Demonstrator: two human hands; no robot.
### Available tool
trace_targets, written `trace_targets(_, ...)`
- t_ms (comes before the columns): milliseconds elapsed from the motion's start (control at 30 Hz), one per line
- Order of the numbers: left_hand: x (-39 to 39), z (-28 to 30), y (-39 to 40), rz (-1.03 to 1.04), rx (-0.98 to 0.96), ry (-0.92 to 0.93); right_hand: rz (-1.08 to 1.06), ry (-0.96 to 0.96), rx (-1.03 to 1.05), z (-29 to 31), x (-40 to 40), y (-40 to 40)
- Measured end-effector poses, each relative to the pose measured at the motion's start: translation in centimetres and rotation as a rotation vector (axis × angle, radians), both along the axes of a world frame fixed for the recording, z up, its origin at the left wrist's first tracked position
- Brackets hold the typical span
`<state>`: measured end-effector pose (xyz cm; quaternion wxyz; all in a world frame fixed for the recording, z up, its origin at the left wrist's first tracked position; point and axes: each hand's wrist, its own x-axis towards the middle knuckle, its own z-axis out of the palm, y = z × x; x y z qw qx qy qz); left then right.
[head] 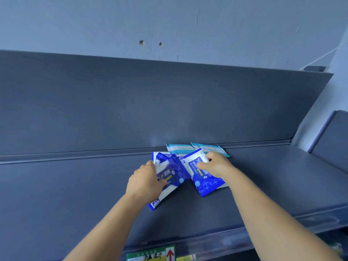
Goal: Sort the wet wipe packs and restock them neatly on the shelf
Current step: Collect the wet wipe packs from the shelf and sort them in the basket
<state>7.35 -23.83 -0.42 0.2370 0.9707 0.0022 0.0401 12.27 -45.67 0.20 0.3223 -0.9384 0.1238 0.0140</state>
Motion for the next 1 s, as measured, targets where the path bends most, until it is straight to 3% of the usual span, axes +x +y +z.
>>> trace_targets(100, 0.0, -0.1, 0.4, 0.026, -0.086, 0.018, -0.036, -0.071, 0.079, -0.1, -0.2, 0.7)
trace_targets(300, -0.5, 0.1, 1.0, 0.045, -0.286, -0.047, -0.059, -0.174, 0.438, -0.4, -3.0, 1.0)
trace_targets(533, -2.8, 1.4, 0.8, 0.022, -0.665, -0.097, -0.045, -0.374, 0.536, 1.3, -8.3, 2.4)
trace_targets(733, -6.1, 3.6, 0.1, -0.141, -0.937, -0.074, -0.107, -0.492, 0.698, 2.9, -13.7, 3.5)
trace_targets(867, -8.8, 4.1, -1.3, -0.315, -0.962, -0.030, -0.215, -0.517, 0.824, 3.4, -17.7, 3.1)
trace_targets(1000, -11.6, 3.8, -3.9, -0.489, -0.955, 0.056, -0.308, -0.531, 0.790, 3.5, -23.0, 1.5)
